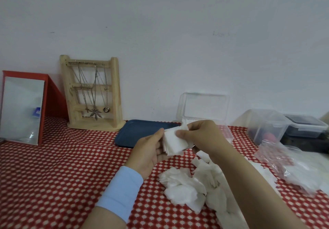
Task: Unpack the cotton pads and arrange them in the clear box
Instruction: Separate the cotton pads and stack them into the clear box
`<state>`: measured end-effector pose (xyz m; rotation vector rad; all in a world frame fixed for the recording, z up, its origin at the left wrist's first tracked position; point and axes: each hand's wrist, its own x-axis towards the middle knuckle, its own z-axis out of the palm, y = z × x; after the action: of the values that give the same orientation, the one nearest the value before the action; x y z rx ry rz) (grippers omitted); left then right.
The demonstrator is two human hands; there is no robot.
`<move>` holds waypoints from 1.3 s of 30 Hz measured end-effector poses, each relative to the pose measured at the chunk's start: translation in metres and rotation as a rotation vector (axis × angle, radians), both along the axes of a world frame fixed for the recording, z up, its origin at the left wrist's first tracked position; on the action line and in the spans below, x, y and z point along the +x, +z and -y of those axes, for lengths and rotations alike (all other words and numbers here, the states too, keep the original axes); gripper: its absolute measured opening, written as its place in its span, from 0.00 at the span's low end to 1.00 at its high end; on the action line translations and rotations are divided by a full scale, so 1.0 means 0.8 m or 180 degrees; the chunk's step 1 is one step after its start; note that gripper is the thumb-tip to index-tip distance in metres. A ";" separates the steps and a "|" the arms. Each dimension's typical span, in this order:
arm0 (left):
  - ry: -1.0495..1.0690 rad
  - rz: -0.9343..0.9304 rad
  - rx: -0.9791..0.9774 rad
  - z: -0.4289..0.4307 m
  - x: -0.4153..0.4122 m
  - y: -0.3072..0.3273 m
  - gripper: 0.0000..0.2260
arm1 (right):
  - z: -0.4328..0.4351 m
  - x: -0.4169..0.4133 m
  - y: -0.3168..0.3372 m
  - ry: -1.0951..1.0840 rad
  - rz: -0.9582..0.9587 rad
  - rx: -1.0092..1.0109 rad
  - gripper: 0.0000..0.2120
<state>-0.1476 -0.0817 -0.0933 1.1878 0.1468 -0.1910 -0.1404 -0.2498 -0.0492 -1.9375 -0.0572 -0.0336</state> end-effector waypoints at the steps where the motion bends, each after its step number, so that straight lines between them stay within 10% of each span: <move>1: -0.0088 0.0001 -0.0047 0.000 0.000 0.001 0.18 | -0.001 0.000 0.001 -0.0047 0.0022 -0.0024 0.05; 13: 0.0257 -0.0097 -0.0210 -0.009 0.006 -0.010 0.10 | 0.028 0.004 0.014 -0.0689 0.0490 0.0058 0.11; 17: 0.0205 -0.0020 0.0032 -0.005 0.004 -0.008 0.12 | 0.017 -0.007 0.020 0.0195 0.0149 0.0483 0.09; 24: -0.0189 0.0094 0.0027 -0.001 -0.001 -0.003 0.15 | -0.004 0.002 -0.004 -0.0042 0.0381 -0.0466 0.06; 31: -0.0650 0.0333 0.0178 -0.005 -0.007 0.001 0.17 | 0.004 0.003 -0.003 0.0180 0.0137 -0.0513 0.30; 39: -0.0383 0.0705 0.1264 -0.002 -0.005 0.002 0.18 | 0.029 0.008 0.001 0.0717 -0.0383 -0.0400 0.10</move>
<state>-0.1520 -0.0802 -0.0916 1.6058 -0.0865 -0.1372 -0.1342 -0.2734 -0.0484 -2.0436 -0.2011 0.2416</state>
